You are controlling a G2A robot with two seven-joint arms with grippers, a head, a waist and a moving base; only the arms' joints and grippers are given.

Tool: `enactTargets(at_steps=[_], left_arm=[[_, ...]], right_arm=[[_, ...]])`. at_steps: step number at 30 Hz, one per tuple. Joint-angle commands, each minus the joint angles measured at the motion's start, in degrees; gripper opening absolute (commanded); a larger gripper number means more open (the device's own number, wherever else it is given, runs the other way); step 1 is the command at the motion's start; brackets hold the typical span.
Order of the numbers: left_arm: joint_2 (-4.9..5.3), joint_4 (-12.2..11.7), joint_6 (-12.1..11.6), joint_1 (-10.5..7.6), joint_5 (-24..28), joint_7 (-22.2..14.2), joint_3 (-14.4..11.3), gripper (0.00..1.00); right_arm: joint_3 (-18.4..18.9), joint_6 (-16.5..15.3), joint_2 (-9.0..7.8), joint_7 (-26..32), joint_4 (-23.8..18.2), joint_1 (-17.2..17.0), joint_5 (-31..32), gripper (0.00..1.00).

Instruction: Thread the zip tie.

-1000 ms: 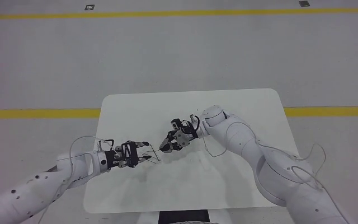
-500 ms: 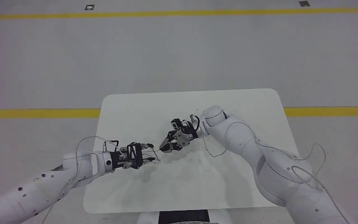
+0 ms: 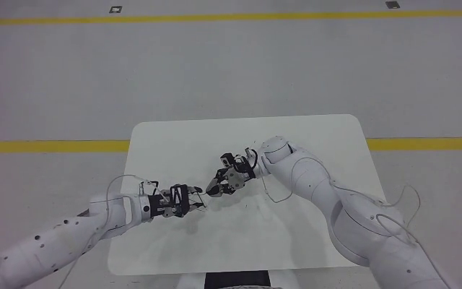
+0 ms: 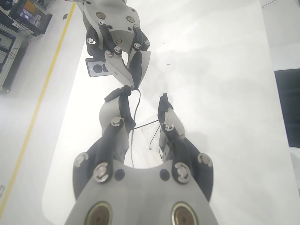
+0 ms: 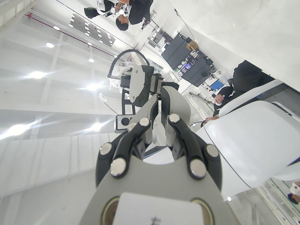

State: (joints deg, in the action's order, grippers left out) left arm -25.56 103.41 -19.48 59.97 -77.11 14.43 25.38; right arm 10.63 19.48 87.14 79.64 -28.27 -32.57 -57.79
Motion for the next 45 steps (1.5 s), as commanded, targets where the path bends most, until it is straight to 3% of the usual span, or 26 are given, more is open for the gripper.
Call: enactTargets(at_steps=[1,16,24,29,39,40,41,42,45], left_arm=[[-0.24,-0.3,0.0,-0.77,0.11,0.02,-0.8,0.26],[-1.23,-2.01,0.0,-5.07,1.06,1.36,-4.94,0.2],[-1.26,-2.19,0.0,-6.21,1.4,1.49,-6.07,0.16],[-1.38,-2.31,0.0,-6.79,1.72,1.48,-6.49,0.0],[-1.5,-2.68,0.0,-7.62,2.14,1.61,-7.3,0.0],[-1.46,-2.78,0.0,-7.7,2.37,1.81,-7.3,0.0],[-1.42,-2.9,0.0,-7.74,2.56,1.99,-7.27,0.0],[-1.36,-3.02,0.0,-7.74,2.93,2.34,-7.24,0.0],[-1.05,-3.6,0.0,-7.74,3.63,3.15,-7.01,0.0]], right_arm=[[0.0,0.0,0.0,0.0,0.0,0.0,0.0,0.0],[0.0,0.0,0.0,0.0,0.0,0.0,0.0,0.0],[0.0,0.0,0.0,0.0,0.0,0.0,0.0,0.0],[0.0,0.0,0.0,0.0,0.0,0.0,0.0,0.0],[0.0,0.0,0.0,0.0,0.0,0.0,0.0,0.0],[0.0,0.0,0.0,0.0,0.0,0.0,0.0,0.35],[0.0,0.0,0.0,0.0,0.0,0.0,0.0,0.58],[0.0,0.0,0.0,0.0,0.0,0.0,0.0,1.0],[0.0,0.0,0.0,0.0,0.0,0.0,0.0,1.0]])
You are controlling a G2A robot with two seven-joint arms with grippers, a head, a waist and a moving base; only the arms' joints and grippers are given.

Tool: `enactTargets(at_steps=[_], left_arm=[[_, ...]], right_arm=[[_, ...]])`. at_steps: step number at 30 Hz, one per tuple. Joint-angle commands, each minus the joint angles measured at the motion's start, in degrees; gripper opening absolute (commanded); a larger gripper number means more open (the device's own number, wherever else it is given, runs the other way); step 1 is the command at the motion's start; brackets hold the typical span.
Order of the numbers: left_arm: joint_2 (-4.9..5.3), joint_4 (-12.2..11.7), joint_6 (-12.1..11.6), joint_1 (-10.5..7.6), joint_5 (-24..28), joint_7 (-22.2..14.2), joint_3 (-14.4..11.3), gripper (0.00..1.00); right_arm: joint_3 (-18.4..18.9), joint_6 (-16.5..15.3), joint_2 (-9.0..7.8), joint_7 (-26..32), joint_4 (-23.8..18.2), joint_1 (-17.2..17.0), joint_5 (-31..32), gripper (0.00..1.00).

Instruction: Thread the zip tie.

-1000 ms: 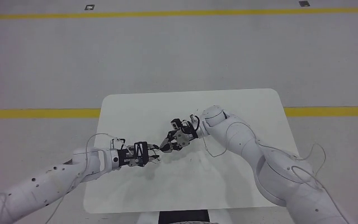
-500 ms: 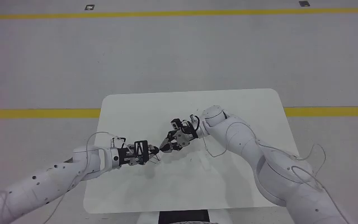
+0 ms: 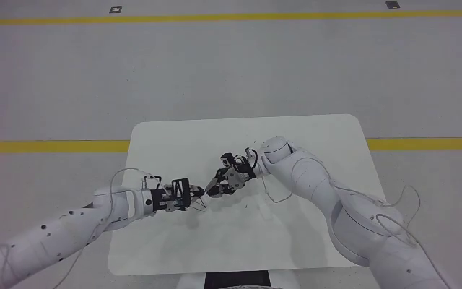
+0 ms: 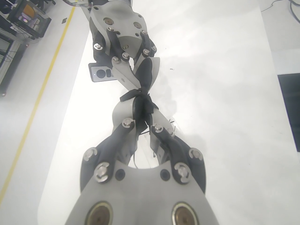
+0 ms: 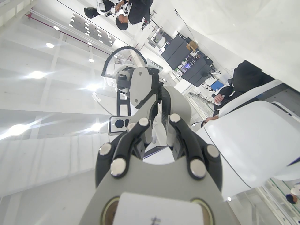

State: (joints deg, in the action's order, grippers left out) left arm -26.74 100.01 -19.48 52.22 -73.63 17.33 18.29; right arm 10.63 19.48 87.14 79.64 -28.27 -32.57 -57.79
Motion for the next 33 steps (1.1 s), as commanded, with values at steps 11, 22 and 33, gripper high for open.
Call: enactTargets(at_steps=[11,22,33], left_arm=[[2.94,-1.77,0.0,1.33,9.36,2.58,2.08,0.0],[7.22,-0.63,0.0,0.85,24.34,10.84,-2.0,0.0],[7.92,-1.95,0.0,-2.57,28.31,17.8,-8.55,0.0]], right_arm=[[0.0,0.0,0.0,0.0,0.0,0.0,0.0,1.0],[0.0,0.0,0.0,0.0,0.0,0.0,0.0,1.0],[0.0,0.0,0.0,0.0,0.0,0.0,0.0,1.0]])
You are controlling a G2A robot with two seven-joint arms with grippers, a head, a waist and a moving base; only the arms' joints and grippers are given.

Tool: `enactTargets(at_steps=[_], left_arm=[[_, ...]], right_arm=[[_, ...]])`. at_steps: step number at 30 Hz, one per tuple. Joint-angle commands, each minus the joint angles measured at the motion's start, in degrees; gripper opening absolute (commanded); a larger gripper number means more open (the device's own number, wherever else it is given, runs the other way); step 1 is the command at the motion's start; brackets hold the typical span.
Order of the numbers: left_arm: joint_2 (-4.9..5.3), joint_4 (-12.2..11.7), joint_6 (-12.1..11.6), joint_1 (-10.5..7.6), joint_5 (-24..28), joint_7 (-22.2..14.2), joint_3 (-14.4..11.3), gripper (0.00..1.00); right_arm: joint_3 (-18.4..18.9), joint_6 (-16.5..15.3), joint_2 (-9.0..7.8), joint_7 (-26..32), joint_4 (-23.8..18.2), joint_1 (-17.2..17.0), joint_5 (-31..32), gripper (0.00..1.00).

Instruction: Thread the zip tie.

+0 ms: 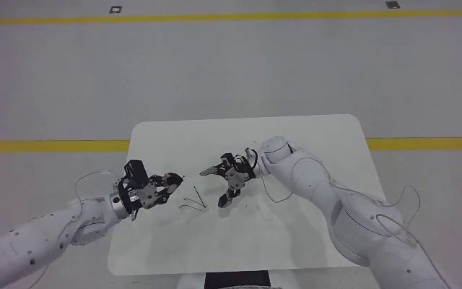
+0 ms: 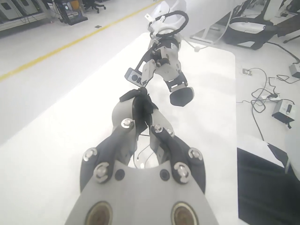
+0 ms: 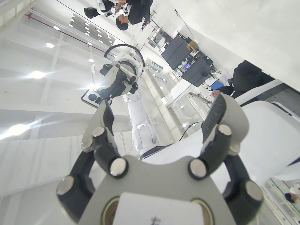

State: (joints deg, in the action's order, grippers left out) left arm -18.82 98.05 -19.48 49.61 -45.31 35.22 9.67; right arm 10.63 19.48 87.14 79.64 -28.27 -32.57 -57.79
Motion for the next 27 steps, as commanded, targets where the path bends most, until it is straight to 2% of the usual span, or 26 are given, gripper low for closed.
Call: enactTargets(at_steps=[1,7,10,14,17,23,27], left_arm=[[0.0,0.01,0.0,0.04,-0.01,-0.09,0.07,0.0],[-0.03,-0.04,0.0,0.11,0.33,-0.2,0.07,0.0],[-0.58,-0.88,0.0,0.75,6.21,-0.84,0.07,0.0],[-1.51,0.41,0.0,3.51,15.33,-0.07,0.07,0.0],[-1.89,1.82,0.0,4.38,20.08,-1.06,0.07,0.0],[-2.38,4.11,0.0,4.32,29.24,-4.12,0.07,0.0],[-2.6,5.05,0.0,3.31,35.07,-6.47,0.07,0.0]], right_arm=[[0.0,0.0,0.0,0.0,0.0,0.0,0.0,1.0],[0.0,0.0,0.0,0.0,0.0,0.0,0.0,1.0],[0.0,0.0,0.0,0.0,0.0,0.0,0.0,1.0],[0.0,0.0,0.0,0.0,0.0,0.0,0.0,1.0],[0.0,0.0,0.0,0.0,0.0,0.0,0.0,1.0],[0.0,0.0,0.0,0.0,0.0,0.0,0.0,1.0],[0.0,0.0,0.0,0.0,0.0,0.0,0.0,1.0]])
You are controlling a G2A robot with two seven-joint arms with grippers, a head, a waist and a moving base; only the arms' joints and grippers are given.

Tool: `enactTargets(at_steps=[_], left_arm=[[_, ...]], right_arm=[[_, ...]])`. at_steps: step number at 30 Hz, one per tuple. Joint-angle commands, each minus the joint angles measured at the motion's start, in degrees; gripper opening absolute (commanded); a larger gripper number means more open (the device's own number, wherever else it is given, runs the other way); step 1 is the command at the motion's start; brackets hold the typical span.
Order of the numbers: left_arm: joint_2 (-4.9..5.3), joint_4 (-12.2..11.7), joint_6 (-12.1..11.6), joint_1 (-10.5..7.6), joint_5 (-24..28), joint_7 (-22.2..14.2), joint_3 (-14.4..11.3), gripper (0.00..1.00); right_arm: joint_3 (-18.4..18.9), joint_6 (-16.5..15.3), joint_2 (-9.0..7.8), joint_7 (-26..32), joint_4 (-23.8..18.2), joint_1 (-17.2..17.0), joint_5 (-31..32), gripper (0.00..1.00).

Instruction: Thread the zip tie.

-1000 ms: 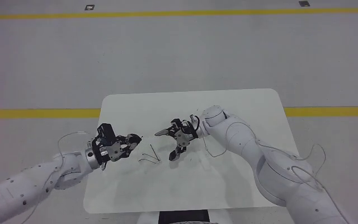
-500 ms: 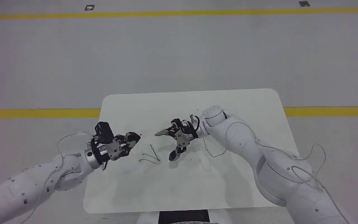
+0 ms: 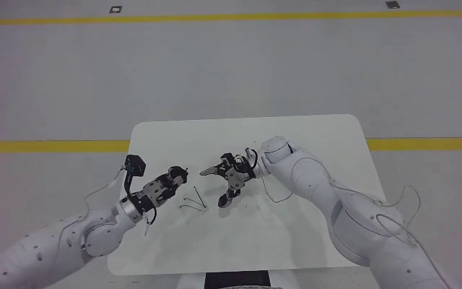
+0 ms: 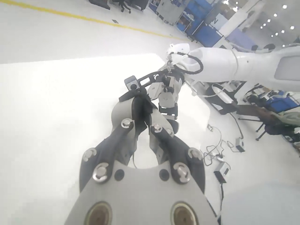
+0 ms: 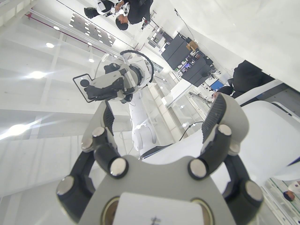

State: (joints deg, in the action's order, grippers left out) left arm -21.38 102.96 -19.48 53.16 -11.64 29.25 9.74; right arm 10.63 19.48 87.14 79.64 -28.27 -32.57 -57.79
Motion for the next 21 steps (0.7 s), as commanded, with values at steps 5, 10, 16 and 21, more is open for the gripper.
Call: enactTargets(at_steps=[5,10,16,21], left_arm=[[-0.17,0.92,0.0,-1.71,7.83,-4.37,0.04,0.0],[-0.28,1.85,0.0,-2.43,12.06,-8.14,0.85,0.0],[-0.28,1.85,0.0,-2.43,12.06,-8.14,0.85,0.0],[-0.52,0.71,0.38,-2.37,14.43,-7.3,1.63,0.0]], right_arm=[[0.0,0.0,0.0,0.0,0.0,0.0,0.0,1.0],[0.0,0.0,0.0,0.0,0.0,0.0,0.0,1.0],[0.0,0.0,0.0,0.0,0.0,0.0,0.0,1.0],[0.0,0.0,0.0,0.0,0.0,0.0,0.0,1.0]])
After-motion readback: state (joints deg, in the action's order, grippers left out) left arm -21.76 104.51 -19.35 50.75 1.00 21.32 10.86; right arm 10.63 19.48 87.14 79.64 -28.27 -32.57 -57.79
